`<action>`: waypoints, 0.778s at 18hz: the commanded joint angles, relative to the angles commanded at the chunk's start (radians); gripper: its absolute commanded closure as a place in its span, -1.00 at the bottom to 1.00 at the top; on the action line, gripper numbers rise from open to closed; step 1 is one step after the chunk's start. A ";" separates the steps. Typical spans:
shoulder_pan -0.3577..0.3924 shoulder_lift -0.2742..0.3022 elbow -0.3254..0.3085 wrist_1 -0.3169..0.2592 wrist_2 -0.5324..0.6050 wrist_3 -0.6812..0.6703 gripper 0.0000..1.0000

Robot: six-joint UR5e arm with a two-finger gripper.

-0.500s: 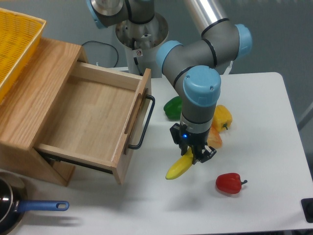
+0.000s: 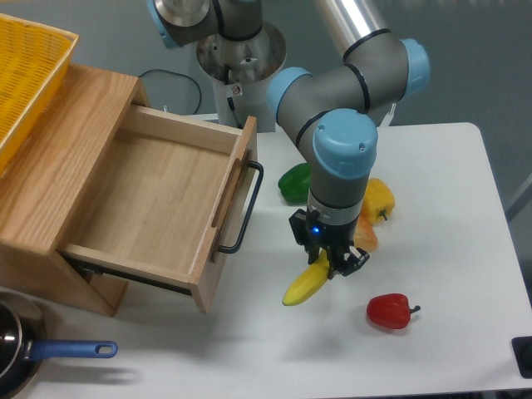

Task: Place the banana in the top drawer
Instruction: 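Lower the gripper onto the yellow banana and close on its stem end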

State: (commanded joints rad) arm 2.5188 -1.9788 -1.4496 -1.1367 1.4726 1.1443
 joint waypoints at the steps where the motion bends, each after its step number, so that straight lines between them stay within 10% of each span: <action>1: 0.003 0.000 0.000 -0.003 0.000 -0.003 0.26; 14: 0.032 0.066 0.008 -0.072 -0.093 -0.277 0.26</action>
State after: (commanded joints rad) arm 2.5510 -1.9129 -1.4420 -1.2088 1.3792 0.8669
